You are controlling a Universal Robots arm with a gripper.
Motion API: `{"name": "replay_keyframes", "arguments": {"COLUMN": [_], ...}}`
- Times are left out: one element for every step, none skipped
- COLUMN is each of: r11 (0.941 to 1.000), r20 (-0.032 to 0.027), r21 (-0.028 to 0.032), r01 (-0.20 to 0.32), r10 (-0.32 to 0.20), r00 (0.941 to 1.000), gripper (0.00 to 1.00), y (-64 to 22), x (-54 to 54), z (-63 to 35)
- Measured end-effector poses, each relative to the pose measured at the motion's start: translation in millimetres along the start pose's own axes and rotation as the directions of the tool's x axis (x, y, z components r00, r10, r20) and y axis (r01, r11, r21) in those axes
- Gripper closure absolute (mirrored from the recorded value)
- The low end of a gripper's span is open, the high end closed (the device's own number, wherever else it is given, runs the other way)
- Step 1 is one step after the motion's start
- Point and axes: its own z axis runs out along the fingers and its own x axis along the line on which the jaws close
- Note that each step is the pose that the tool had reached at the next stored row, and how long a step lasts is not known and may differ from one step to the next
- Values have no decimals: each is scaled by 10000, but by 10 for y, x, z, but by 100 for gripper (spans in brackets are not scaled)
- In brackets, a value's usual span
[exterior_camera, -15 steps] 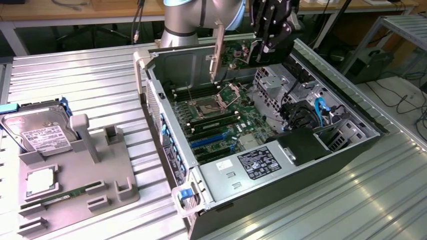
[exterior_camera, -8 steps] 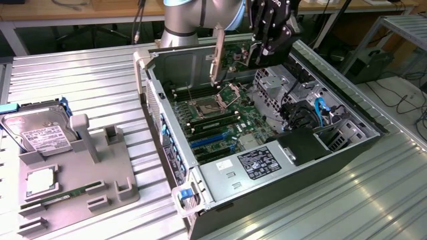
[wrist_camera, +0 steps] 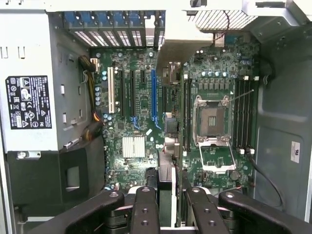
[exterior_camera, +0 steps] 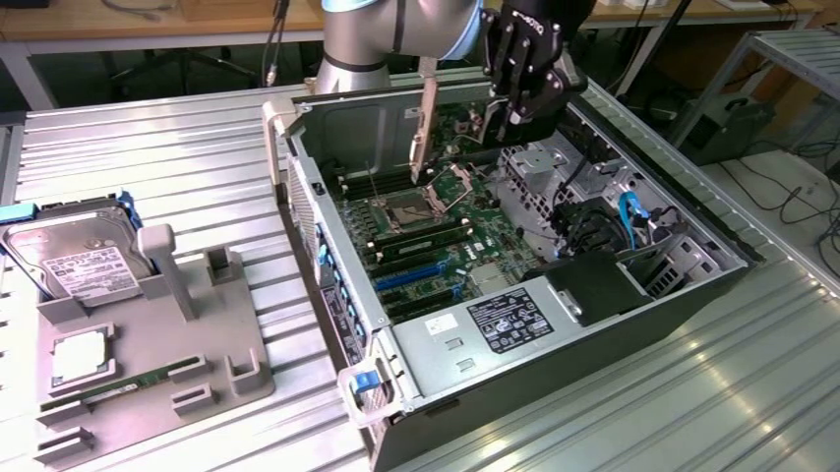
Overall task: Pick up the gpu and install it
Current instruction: 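Insert the gpu into the slot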
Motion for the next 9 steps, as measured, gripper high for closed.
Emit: {"name": "replay_keyframes", "arguments": {"r11": [10000, 10000, 10000, 10000, 10000, 10000, 10000, 9999, 9997], "r20": [1, 2, 2, 2, 2, 2, 3, 6, 10], "r21": [0, -1, -10, -29, -41, -43, -45, -46, -47], "r01": [0, 8, 20, 30, 38, 56, 83, 140, 244], "r10": [0, -8, -20, -30, -38, -56, -83, -140, -244], "r00": [10000, 10000, 10000, 10000, 10000, 10000, 10000, 9999, 9997], "gripper": [73, 73, 73, 73, 73, 73, 73, 73, 73], "y": [1, 2, 3, 4, 5, 4, 5, 6, 7], "x": [0, 0, 1, 1, 1, 9, 21, 31, 33], "z": [21, 48, 64, 80, 99, 119, 139, 161, 179]}}
